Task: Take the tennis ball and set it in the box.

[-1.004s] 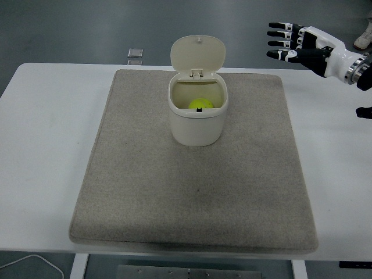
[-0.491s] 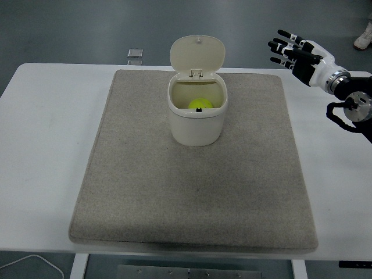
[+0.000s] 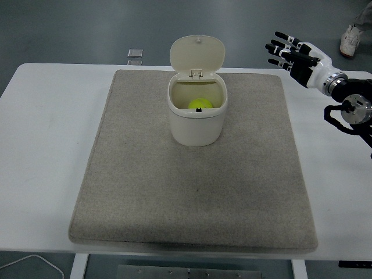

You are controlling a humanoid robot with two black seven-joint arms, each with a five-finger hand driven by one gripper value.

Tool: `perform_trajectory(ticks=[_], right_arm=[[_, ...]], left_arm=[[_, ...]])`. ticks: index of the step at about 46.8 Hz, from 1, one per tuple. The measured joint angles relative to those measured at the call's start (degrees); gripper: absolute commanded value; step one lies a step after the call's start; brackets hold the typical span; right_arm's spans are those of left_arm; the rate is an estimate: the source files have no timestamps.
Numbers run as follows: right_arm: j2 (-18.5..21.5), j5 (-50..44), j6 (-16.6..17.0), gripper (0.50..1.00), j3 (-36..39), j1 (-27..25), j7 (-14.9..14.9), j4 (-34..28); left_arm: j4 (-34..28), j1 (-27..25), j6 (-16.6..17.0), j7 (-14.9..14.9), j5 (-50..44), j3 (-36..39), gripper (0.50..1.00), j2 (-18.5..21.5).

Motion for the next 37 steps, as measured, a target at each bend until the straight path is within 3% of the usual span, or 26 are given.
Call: perform_trajectory(ticks=[29,37], right_arm=[[-1.19,-0.06,0.2,0.905,-0.01,0.23,0.78,-0.13],[-1.19,-0.15,0.17,0.93,0.66,0.3,1.59,-0.12]], left_arm=[[0.0,0.0,0.0,0.0,0.0,0.0,0.992,0.0],[0.0,-0.01,0.0,0.0,0.0,0.0,0.992,0.0]])
